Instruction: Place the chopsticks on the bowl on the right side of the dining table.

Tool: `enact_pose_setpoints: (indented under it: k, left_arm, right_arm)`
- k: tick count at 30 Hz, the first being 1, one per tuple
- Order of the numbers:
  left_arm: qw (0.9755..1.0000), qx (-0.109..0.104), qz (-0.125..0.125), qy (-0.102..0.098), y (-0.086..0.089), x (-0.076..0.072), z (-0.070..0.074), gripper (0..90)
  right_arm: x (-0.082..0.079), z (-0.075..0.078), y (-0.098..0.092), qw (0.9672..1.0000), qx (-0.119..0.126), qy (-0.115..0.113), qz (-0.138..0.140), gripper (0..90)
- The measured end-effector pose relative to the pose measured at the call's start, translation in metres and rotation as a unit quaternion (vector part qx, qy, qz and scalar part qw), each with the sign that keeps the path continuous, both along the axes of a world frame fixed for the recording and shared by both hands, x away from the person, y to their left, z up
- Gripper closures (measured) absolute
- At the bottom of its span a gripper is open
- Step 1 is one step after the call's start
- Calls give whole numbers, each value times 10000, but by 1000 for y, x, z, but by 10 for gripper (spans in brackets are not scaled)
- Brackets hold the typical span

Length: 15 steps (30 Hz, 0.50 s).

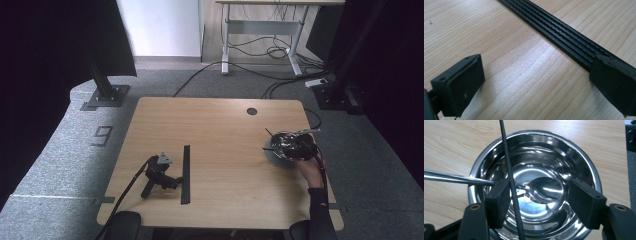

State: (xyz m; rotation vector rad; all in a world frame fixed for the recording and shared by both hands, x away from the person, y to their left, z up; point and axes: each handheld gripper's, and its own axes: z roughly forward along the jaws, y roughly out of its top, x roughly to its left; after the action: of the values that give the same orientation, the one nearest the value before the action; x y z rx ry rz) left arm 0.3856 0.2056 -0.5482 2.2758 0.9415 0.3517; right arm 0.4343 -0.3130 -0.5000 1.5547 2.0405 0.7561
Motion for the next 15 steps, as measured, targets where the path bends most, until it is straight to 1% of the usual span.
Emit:
enact_pose_setpoints:
  k: [9,13,15]
  left_arm:
    - [10000,3,1,-1,0,0,0,0]
    - [10000,-1,-1,0,0,0,0,0]
    - [10000,3,2,-2,0,0,0,0]
  right_arm:
    - [0,-2,-9,9999,52,-29,-137,421]
    - [0,-1,-11,9998,8,-82,-178,420]
    - [-1,0,-12,9997,3,-128,-208,397]
